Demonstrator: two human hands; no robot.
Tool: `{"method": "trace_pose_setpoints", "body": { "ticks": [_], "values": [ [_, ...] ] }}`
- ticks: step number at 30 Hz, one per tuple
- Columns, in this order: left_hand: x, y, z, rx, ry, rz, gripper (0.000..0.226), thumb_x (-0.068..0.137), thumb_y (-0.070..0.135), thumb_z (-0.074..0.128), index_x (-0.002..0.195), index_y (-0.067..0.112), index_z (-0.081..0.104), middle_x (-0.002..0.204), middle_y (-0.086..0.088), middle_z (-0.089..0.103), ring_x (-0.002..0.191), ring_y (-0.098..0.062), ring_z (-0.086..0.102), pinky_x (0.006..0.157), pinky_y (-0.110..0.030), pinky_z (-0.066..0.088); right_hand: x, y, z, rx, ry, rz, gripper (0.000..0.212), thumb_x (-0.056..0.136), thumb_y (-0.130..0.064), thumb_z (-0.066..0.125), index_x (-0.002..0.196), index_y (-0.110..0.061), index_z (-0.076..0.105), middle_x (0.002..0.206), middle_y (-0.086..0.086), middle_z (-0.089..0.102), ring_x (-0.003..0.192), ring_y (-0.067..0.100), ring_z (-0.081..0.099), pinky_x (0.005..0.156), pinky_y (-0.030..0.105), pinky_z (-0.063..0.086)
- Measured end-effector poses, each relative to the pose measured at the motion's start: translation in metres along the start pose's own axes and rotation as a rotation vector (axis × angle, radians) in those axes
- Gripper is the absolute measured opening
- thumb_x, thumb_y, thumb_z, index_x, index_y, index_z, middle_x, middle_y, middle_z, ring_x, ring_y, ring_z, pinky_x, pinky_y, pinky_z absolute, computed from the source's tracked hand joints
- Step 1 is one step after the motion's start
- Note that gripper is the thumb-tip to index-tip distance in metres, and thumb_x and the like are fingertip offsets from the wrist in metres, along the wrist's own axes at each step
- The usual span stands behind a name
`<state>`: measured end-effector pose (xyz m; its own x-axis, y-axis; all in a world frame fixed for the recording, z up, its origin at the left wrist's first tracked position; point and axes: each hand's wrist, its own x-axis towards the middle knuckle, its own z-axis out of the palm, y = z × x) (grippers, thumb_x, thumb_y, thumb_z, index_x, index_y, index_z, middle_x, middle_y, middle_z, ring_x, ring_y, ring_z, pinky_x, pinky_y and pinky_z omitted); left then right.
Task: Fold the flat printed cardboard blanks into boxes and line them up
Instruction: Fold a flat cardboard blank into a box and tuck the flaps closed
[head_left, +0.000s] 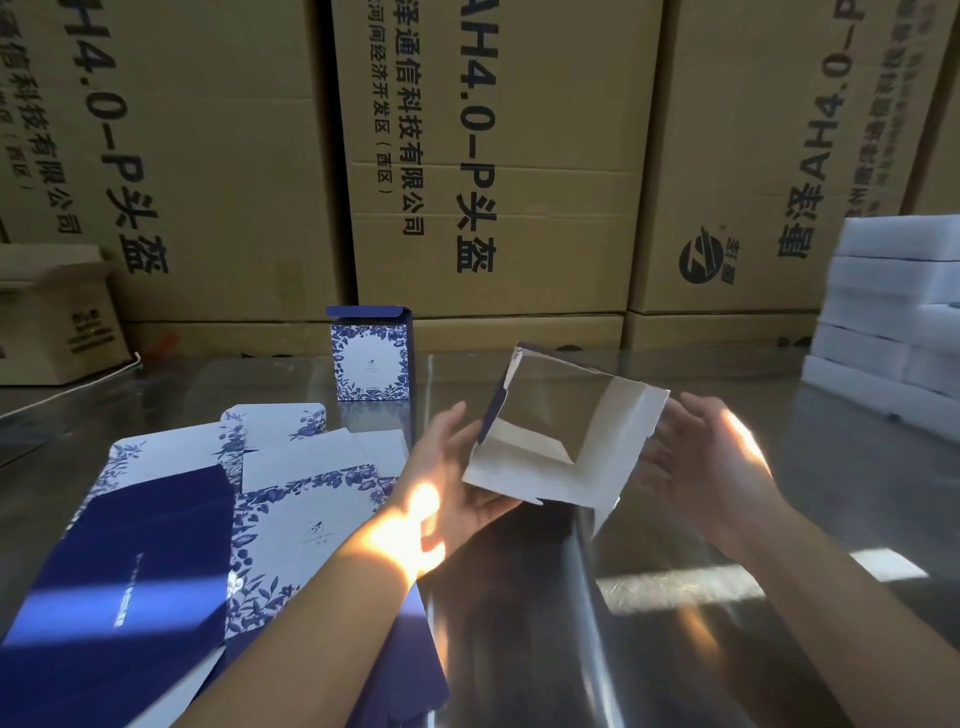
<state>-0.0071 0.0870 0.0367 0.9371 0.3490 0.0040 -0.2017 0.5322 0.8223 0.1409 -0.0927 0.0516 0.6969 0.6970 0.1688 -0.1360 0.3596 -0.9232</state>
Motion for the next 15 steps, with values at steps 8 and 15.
{"method": "trace_pose_setpoints", "body": {
  "ticks": [8,15],
  "values": [
    [0.001,-0.003,0.0,0.092,-0.027,-0.125,0.064,0.073,0.069,0.047,0.12,0.027,0.055,0.11,-0.013,0.069,0.098,-0.035,0.067,0.083,-0.045,0.053,-0.005,0.016,0.012,-0.196,-0.073,-0.091,0.05,0.071,-0.024,0.07,0.119,-0.018,0.057,0.101,0.003,0.073,0.089,0.014,0.07,0.073,0.025,0.051],
    [0.0,-0.005,0.004,0.131,-0.055,-0.086,0.09,0.046,0.064,0.082,0.122,0.022,0.057,0.109,-0.009,0.07,0.099,-0.028,0.068,0.075,-0.039,0.057,-0.012,0.01,0.013,-0.515,-0.211,-0.165,0.081,0.054,-0.056,0.072,0.13,-0.045,0.045,0.133,-0.02,0.054,0.123,0.0,0.05,0.1,0.022,0.042]
  ]
}}
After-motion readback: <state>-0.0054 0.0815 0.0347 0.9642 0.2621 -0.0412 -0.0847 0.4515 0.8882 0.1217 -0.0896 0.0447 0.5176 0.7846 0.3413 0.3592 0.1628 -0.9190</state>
